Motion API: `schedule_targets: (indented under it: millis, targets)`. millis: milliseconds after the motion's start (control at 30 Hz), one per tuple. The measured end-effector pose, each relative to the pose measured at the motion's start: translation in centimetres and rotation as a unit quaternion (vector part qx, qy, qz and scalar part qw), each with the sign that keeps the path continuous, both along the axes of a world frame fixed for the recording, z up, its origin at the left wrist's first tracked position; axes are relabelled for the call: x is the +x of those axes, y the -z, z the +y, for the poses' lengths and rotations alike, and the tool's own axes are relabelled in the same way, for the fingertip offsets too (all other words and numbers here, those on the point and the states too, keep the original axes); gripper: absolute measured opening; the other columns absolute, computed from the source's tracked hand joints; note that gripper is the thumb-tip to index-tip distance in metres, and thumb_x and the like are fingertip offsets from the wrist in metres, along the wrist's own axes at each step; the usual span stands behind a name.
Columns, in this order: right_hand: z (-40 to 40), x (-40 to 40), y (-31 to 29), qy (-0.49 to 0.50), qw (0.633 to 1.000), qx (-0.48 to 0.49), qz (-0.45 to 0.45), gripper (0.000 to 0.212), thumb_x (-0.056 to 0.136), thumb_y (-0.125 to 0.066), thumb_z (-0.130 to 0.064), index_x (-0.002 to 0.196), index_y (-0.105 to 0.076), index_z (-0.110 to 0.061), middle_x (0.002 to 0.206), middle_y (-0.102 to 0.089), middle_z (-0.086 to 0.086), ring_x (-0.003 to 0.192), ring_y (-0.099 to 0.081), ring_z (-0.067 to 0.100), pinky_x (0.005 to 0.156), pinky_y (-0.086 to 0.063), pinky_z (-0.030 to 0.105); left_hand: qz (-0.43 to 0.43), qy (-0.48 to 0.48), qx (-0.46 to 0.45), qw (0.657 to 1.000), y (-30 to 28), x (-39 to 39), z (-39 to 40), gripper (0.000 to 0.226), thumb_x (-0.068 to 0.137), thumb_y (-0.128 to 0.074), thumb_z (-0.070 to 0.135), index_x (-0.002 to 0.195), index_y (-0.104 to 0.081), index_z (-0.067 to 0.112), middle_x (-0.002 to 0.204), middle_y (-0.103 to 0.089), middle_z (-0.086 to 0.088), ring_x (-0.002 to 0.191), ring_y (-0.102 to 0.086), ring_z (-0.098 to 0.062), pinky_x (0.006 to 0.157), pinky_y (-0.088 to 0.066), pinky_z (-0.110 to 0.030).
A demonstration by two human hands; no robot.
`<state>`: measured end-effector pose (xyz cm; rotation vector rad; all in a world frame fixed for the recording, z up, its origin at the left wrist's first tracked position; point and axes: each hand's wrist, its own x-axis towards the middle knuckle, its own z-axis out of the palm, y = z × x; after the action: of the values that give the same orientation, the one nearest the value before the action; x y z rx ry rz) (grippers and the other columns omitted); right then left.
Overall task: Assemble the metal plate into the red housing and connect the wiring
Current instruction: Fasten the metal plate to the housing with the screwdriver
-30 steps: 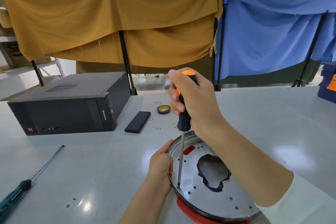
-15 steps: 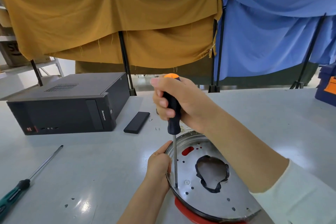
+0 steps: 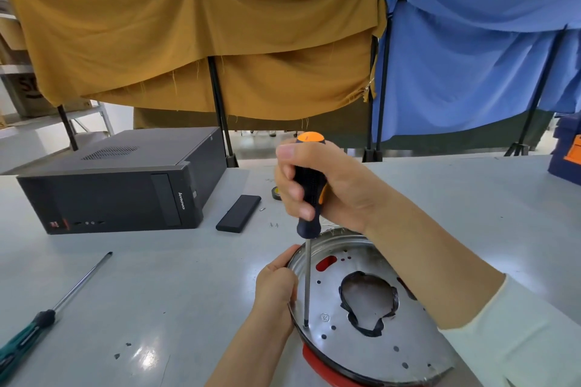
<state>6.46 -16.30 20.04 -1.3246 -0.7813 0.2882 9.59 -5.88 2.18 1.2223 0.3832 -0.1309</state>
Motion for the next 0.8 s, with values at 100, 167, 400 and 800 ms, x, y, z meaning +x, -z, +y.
schedule_targets:
  millis: [100,167,400,800]
  targets:
    - [1.1,-0.1,0.7,0.092,0.993,0.068,0.038,0.036,0.092,-0.051,-0.016,0.056,-0.049,-0.015,0.047,-0.046,-0.002,0.033,-0.037,0.009,0.038,-0.033,0.018,-0.007,-0.002,-0.014,1.000,0.0,-0.1,-0.1,0.064,0.078,-0.033,-0.025,0.107,-0.074,0.015,0.093,-0.076,-0.016,0.087,-0.072,-0.040,0.081,-0.059,-0.052]
    - [1.8,-0.2,1.4,0.224,0.967,0.118,0.023,0.035,0.092,-0.052,-0.012,0.057,-0.049,-0.013,0.049,-0.047,0.001,0.034,-0.038,0.008,0.036,-0.032,0.017,-0.008,0.008,-0.003,1.000,-0.3,-0.3,-0.1,0.069,0.075,-0.030,-0.024,0.112,-0.073,0.016,0.096,-0.076,-0.015,0.077,-0.072,-0.035,0.065,-0.061,-0.041]
    - [0.9,0.2,1.4,0.233,0.971,0.050,-0.032,0.027,0.088,-0.064,-0.025,0.062,-0.057,-0.020,0.059,-0.056,0.000,0.042,-0.051,0.013,0.046,-0.042,0.024,-0.006,0.014,-0.007,1.000,-0.6,-0.6,0.0,0.070,0.076,-0.029,-0.026,0.110,-0.073,0.017,0.092,-0.077,-0.013,0.080,-0.074,-0.033,0.065,-0.060,-0.036]
    - [2.4,-0.4,1.6,0.225,0.971,0.085,0.001,0.033,0.088,-0.056,-0.014,0.058,-0.042,-0.019,0.053,-0.040,0.003,0.037,-0.033,0.011,0.039,-0.030,0.018,-0.013,0.014,0.008,1.000,0.0,-0.4,-0.2,0.057,0.083,-0.039,-0.018,0.106,-0.076,0.018,0.093,-0.076,-0.015,0.096,-0.068,-0.047,0.084,-0.058,-0.055]
